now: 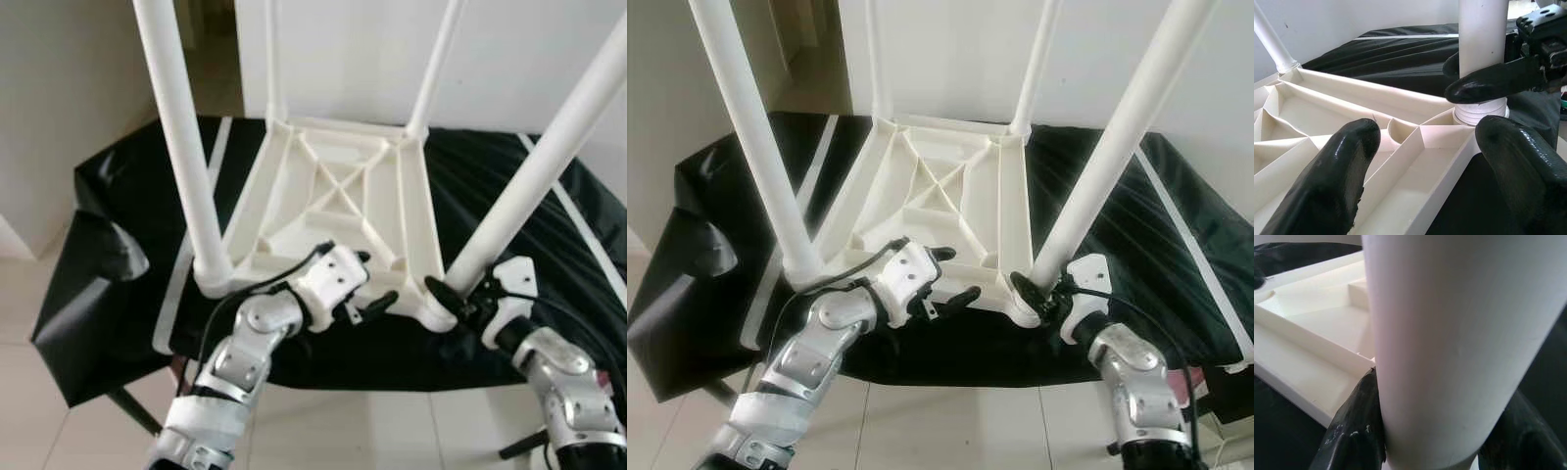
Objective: Building children table
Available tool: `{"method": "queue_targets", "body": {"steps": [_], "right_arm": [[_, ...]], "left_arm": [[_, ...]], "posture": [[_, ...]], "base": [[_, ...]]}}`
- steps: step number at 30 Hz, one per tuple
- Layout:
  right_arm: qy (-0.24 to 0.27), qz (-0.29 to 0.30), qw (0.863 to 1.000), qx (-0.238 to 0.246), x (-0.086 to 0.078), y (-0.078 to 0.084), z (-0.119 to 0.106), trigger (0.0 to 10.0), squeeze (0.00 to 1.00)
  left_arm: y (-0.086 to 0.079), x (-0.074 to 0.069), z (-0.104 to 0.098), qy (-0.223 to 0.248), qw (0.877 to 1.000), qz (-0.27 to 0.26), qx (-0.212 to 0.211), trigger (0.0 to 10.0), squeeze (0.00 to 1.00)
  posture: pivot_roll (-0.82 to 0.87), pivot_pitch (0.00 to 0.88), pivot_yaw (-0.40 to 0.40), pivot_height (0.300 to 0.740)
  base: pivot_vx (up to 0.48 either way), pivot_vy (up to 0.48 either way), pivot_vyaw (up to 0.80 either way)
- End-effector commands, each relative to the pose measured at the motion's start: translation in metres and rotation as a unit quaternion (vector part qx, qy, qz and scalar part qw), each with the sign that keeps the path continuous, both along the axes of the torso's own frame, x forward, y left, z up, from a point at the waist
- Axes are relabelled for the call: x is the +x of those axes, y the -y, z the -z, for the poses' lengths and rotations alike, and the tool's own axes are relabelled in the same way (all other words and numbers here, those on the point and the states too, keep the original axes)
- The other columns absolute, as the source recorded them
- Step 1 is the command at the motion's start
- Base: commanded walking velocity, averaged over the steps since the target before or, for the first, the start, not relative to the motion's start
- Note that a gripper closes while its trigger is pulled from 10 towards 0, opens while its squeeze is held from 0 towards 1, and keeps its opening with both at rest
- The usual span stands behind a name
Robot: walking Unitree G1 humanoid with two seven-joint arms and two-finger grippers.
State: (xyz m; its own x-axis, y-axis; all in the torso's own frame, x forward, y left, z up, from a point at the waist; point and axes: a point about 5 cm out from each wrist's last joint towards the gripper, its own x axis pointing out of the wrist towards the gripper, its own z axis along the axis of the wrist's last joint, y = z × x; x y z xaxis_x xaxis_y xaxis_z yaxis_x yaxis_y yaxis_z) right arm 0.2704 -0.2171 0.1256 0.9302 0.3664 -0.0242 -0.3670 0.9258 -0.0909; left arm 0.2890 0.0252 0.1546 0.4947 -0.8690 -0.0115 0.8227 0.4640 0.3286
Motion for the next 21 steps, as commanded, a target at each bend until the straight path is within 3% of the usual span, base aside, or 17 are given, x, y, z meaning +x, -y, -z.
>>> {"method": "queue_targets", "body": {"steps": [1,2,5,6,9,13,16,17,20,21], "right_arm": [[-0.027,0.028,0.999,-0.010,-0.003,-0.003,0.012,10.0,0.00],[-0.027,0.028,0.999,-0.010,-0.003,-0.003,0.012,10.0,0.00],[-0.046,0.133,0.990,-0.012,0.000,-0.002,0.020,10.0,0.00],[-0.046,0.133,0.990,-0.012,0.000,-0.002,0.020,10.0,0.00],[-0.066,0.214,0.974,0.012,0.000,-0.008,0.026,10.0,0.00],[-0.075,0.245,0.966,0.024,-0.001,-0.014,0.028,10.0,0.00],[-0.087,0.311,0.945,0.046,-0.004,-0.023,0.033,10.0,0.00],[-0.087,0.311,0.945,0.046,-0.004,-0.023,0.033,10.0,0.00],[-0.101,0.391,0.912,0.073,-0.005,-0.039,0.038,10.0,0.00],[-0.107,0.395,0.908,0.086,-0.003,-0.046,0.039,10.0,0.00]], "left_arm": [[0.000,0.004,-0.005,0.016,0.999,-0.047,-0.018,10.0,0.00],[0.000,0.004,-0.005,0.016,0.999,-0.047,-0.018,10.0,0.00],[0.001,0.004,-0.004,0.015,0.999,-0.046,-0.019,10.0,0.00],[0.001,0.004,-0.004,0.015,0.999,-0.046,-0.019,10.0,0.00],[0.001,0.003,-0.004,0.014,0.999,-0.045,-0.020,10.0,0.00],[0.001,0.003,-0.004,0.014,0.999,-0.045,-0.021,10.0,0.00],[0.001,0.002,-0.004,0.014,0.999,-0.046,-0.022,10.0,0.00],[0.001,0.002,-0.004,0.014,0.999,-0.046,-0.022,10.0,0.00],[0.003,0.002,-0.004,0.014,0.999,-0.047,-0.023,10.0,0.00],[0.003,0.002,-0.005,0.014,0.998,-0.048,-0.025,10.0,0.00]], "posture": [[-0.04,0.000,-0.038,0.740],[-0.04,0.000,-0.038,0.740],[-0.04,0.000,-0.034,0.740],[-0.04,0.000,-0.034,0.740],[-0.04,0.000,-0.034,0.740],[-0.04,0.000,-0.036,0.740],[-0.04,0.003,-0.039,0.740],[-0.04,0.003,-0.039,0.740],[-0.03,0.005,-0.040,0.740],[-0.03,0.005,-0.040,0.740]], "base": [[0.000,0.000,0.00],[0.000,0.000,0.00],[0.000,0.000,0.00],[0.000,0.000,0.00],[0.000,0.000,0.00],[0.000,0.000,0.00],[0.000,0.000,0.00],[0.000,0.000,0.00],[0.000,0.000,0.00],[0.000,0.000,0.00]]}}
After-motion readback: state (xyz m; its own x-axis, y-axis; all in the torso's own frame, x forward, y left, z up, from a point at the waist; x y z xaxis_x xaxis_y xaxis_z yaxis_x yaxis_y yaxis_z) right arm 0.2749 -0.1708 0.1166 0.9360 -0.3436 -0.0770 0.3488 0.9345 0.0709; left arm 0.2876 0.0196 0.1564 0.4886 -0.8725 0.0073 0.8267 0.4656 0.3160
